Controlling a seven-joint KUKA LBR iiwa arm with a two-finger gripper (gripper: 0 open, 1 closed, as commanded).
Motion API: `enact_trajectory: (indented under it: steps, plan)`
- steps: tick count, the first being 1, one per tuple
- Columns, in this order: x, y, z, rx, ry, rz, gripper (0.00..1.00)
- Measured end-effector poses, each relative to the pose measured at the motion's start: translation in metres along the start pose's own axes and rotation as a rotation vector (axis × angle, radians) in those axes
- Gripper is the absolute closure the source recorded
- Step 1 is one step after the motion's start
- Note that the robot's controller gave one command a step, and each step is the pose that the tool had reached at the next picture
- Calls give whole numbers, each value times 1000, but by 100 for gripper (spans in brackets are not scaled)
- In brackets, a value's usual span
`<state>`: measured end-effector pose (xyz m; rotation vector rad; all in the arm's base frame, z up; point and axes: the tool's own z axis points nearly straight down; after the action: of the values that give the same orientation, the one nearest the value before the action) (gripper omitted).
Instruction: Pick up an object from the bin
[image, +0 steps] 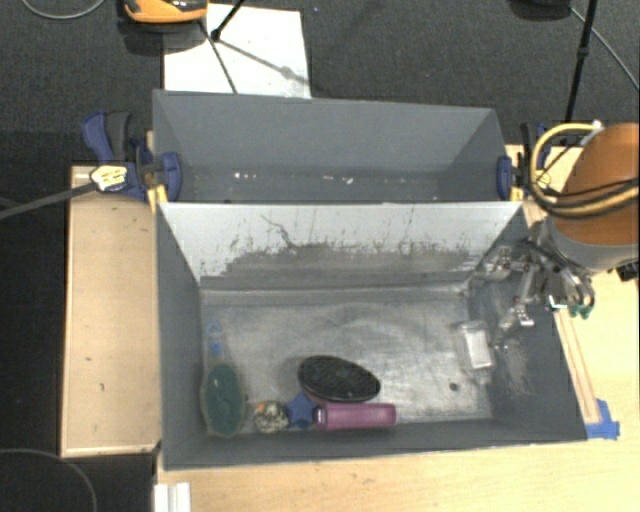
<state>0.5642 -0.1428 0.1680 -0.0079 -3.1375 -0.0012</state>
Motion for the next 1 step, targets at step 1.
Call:
enact_trajectory:
  steps: [1]
  plan:
    - [56, -4, 97, 3, -12, -259, 0]
